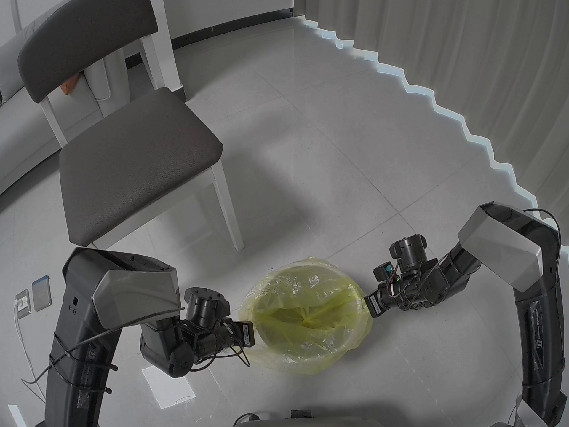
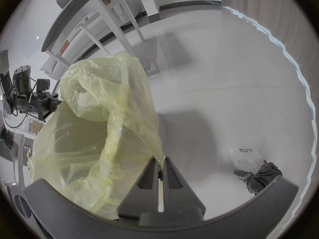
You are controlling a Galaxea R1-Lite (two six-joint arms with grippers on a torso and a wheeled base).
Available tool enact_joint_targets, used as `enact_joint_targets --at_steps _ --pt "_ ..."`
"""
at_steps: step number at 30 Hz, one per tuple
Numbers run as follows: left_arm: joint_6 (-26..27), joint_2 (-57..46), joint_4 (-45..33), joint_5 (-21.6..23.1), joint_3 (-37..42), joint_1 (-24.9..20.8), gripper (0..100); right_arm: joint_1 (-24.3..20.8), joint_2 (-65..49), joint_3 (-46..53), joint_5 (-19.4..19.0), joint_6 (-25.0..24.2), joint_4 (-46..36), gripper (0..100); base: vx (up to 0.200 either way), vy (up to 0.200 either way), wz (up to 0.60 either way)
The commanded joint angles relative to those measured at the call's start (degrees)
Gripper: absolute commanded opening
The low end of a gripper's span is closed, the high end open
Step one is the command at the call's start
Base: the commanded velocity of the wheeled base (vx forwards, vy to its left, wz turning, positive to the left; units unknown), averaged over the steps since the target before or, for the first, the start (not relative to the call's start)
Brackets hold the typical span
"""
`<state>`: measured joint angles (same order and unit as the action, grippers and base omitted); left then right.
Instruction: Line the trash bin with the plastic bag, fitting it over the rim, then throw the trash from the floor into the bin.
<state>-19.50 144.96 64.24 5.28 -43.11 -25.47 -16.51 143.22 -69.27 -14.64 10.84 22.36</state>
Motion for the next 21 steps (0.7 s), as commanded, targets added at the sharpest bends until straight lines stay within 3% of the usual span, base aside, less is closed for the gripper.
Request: enact_joint_targets --at_steps 1,13,14,21 --pt "0.7 -0.5 -1.1 0.0 0.0 0.3 0 -0.1 0.5 -0.3 0.1 0.0 -0.2 0 0.000 0.000 0.00" --pt "2.3 -0.6 -2.2 0.1 -1.1 0.7 0 -0.2 0.7 -0.7 0.6 0.1 -0.8 0 0.000 0.000 0.00" --pt "2.3 -0.5 -2.0 0.1 -1.1 0.7 100 -0.2 0.6 -0.7 0.6 0.1 -0.6 100 0.000 0.000 0.00" --pt "2.3 -0.4 -1.3 -0.3 -0.5 0.9 100 0.9 -1.6 1.4 0.6 0.3 -0.4 100 0.000 0.000 0.00"
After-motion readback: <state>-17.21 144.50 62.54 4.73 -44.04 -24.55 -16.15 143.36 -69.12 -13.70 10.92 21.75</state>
